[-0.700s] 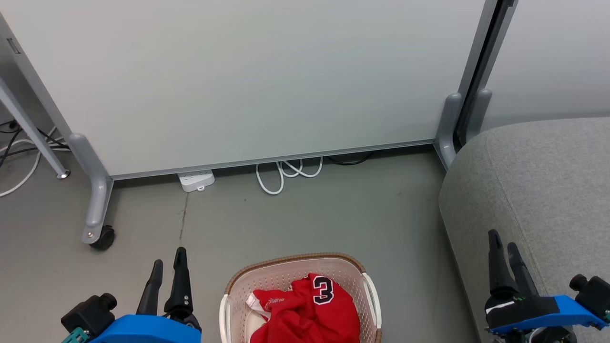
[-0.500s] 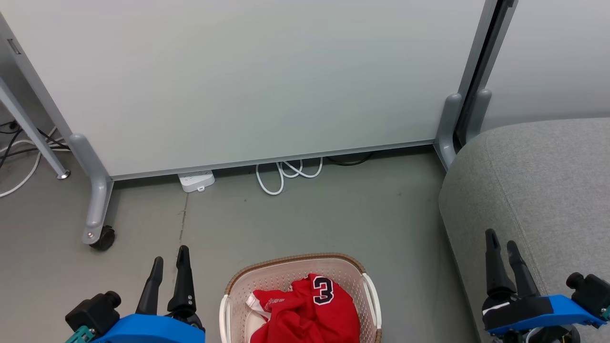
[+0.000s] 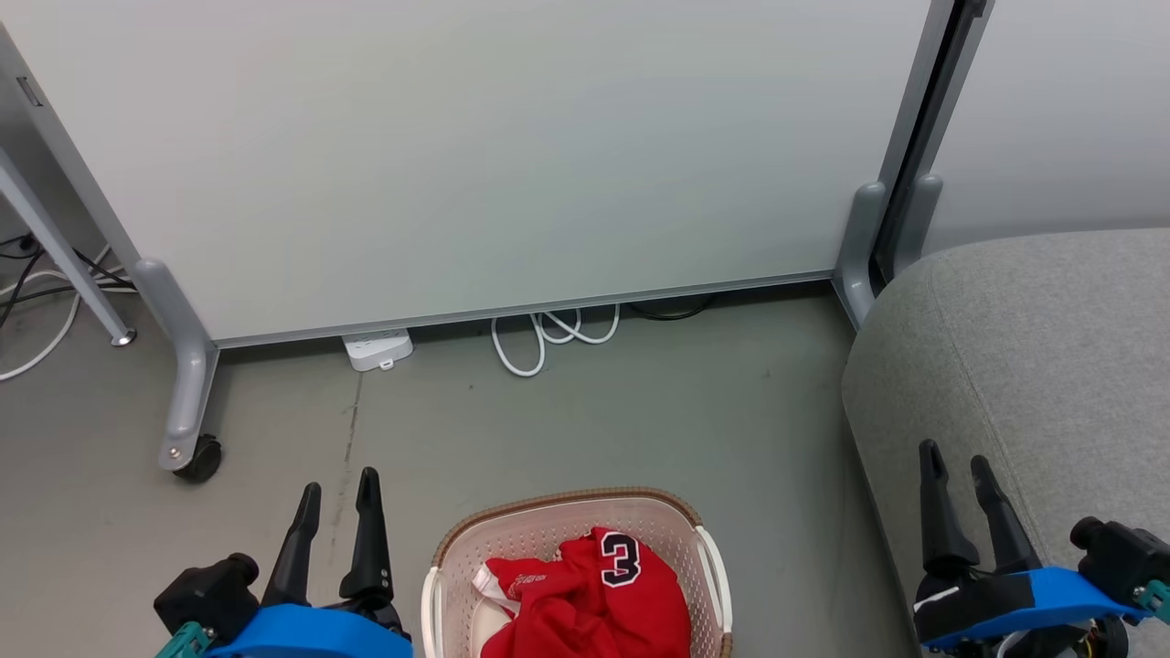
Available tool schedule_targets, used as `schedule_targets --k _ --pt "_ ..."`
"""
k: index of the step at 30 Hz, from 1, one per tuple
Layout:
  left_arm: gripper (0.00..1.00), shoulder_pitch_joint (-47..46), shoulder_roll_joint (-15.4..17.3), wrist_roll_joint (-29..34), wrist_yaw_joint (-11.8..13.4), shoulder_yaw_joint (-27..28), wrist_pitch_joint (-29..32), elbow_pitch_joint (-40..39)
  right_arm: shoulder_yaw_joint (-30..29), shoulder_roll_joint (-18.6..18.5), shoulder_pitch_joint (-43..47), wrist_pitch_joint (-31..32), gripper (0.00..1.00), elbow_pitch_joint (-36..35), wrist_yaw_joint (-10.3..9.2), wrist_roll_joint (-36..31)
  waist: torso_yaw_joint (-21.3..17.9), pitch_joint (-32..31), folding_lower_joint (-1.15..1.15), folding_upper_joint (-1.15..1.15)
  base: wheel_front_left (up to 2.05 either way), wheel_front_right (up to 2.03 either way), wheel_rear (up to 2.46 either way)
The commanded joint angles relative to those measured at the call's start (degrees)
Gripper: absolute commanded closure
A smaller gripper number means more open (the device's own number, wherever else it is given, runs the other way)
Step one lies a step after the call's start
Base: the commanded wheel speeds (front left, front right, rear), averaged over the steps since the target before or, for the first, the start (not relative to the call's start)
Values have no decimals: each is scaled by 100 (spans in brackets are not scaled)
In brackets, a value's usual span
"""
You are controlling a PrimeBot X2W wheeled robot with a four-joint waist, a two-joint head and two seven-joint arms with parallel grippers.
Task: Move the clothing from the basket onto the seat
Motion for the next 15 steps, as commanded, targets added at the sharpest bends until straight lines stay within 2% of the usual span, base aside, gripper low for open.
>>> schedule_targets --k 1,15 --pt "0 -71 44 178 26 -44 -61 -74 11 -35 41 -37 0 -76 11 -193 4 -7 0 0 0 0 0" --pt "0 -61 50 852 96 -162 -231 -105 -25 -39 89 -106 0 -147 12 -892 11 -27 0 0 0 0 0"
